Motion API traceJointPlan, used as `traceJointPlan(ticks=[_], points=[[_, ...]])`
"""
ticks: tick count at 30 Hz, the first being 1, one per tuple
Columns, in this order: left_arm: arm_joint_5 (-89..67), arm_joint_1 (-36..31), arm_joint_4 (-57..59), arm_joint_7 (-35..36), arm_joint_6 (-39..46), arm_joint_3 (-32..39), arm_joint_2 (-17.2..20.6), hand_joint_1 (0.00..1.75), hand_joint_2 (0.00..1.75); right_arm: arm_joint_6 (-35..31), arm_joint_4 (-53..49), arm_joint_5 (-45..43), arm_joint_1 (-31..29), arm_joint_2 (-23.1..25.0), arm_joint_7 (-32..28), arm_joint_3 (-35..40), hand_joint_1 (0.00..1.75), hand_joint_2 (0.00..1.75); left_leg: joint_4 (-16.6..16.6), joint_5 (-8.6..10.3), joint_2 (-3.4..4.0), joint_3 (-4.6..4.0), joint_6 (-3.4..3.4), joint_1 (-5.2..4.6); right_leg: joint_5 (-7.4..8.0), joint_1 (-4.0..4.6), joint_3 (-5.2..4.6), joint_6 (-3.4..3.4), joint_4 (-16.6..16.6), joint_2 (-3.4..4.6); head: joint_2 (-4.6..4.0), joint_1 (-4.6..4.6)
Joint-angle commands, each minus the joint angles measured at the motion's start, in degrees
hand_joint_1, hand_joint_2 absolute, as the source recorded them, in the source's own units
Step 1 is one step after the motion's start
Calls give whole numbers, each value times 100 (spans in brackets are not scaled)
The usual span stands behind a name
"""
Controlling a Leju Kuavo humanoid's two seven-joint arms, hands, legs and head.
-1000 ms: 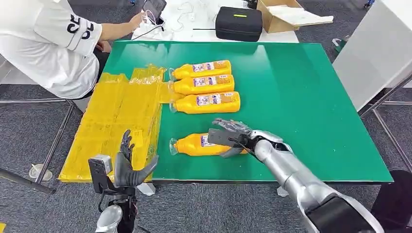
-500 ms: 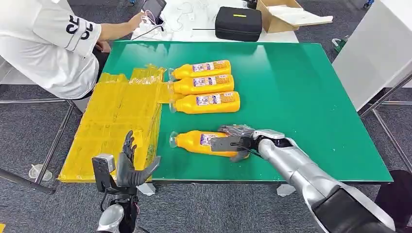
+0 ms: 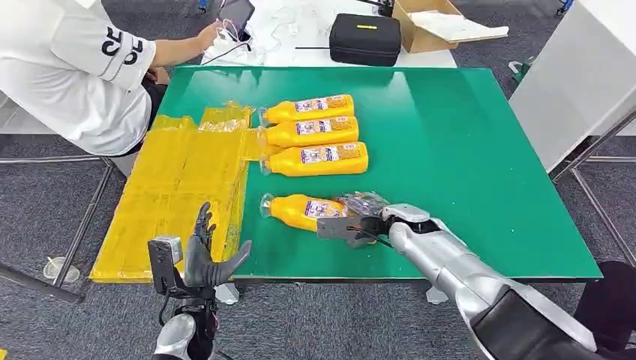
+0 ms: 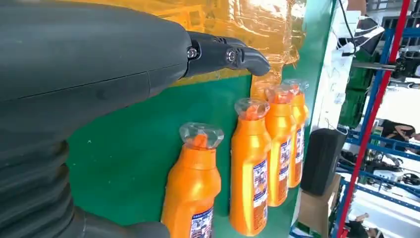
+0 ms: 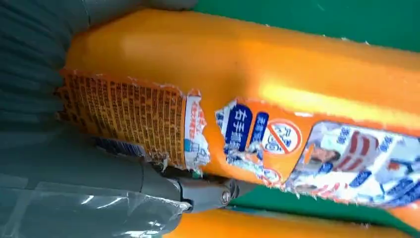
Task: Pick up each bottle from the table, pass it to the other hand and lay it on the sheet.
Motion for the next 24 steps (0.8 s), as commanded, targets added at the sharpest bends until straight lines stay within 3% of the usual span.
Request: traceJointPlan(ticks=[1,2,3,4,6,7,8,10,12,15,17,22,23,24], points=[[128,214,-174,32,46,12,111,0,175,-1330,-1779,-154,1469,-301,-66,-1623,175,175,-10,-1,-14,27,6,4,-5,8,36,-8,-16,-23,0,2],[150,266,-251,24,51,32,109,0,175,-1846,-2384,-84,1902,-169,-357,-2209,164,175,-10,-2,-15,30,4,5,-6,8,39,-7,-15,-22,0,0],[172,323,-340,6,52,33,112,0,175,-2150,-2857,65,2233,-17,-583,-2580,175,175,-10,-3,-19,33,6,5,-9,8,44,-10,-15,-28,0,2],[168,352,-395,6,51,20,119,0,175,-2097,-3098,222,2360,16,-457,-2640,175,175,-8,-4,-20,25,5,4,-9,7,37,-9,-12,-25,0,2],[339,390,-485,-23,-6,29,109,0,175,-2733,-3768,276,2843,380,-998,-3304,175,175,-3,-6,-8,1,0,4,-7,6,15,-8,-3,-4,0,0],[345,398,-506,-22,-9,18,114,0,175,-2744,-3859,306,2899,397,-997,-3323,175,175,-3,-14,-12,9,1,4,-17,7,25,-13,-1,-9,0,4],[425,401,-551,-14,-54,-16,132,0,175,-3114,-4135,301,3079,578,-1373,-3574,166,175,-2,-11,-14,1,1,2,-14,4,17,-9,1,-7,2,-7],[487,384,-583,-32,-110,-57,154,0,175,-3228,-4335,50,3239,740,-1627,-3771,175,175,1,-16,-18,-3,0,5,-21,8,11,-13,4,-15,0,-4],[658,299,-624,-9,-232,-133,173,0,175,-3836,-4597,-18,3410,994,-2145,-4096,175,175,2,-16,-25,-3,3,3,-27,5,15,-12,5,-25,0,0],[993,193,-685,95,-568,-242,209,0,175,-3906,-4727,-439,3591,1196,-2591,-4379,173,175,-1,-6,-27,-30,4,1,-23,0,-9,6,3,-19,0,0],[1105,177,-734,139,-728,-300,226,0,175,-3796,-4662,-609,3653,1225,-2758,-4408,168,175,2,-18,-29,-5,8,4,-34,6,20,-1,2,-28,0,2],[1298,175,-831,183,-996,-376,289,0,175,-3585,-4241,-625,3680,1248,-2904,-4390,166,175,-6,-11,-25,-9,5,2,-25,3,11,2,-5,-20,0,0],[1336,184,-838,192,-1050,-386,298,0,175,-3554,-4167,-645,3661,1272,-2957,-4394,159,175,-5,-8,-25,-18,5,0,-22,1,2,4,-3,-20,0,0],[1451,161,-876,182,-1294,-460,348,0,175,-3245,-4017,-701,3653,1291,-2991,-4339,162,175,-6,-8,-25,-21,4,-1,-22,-1,-2,5,-2,-20,0,0]])
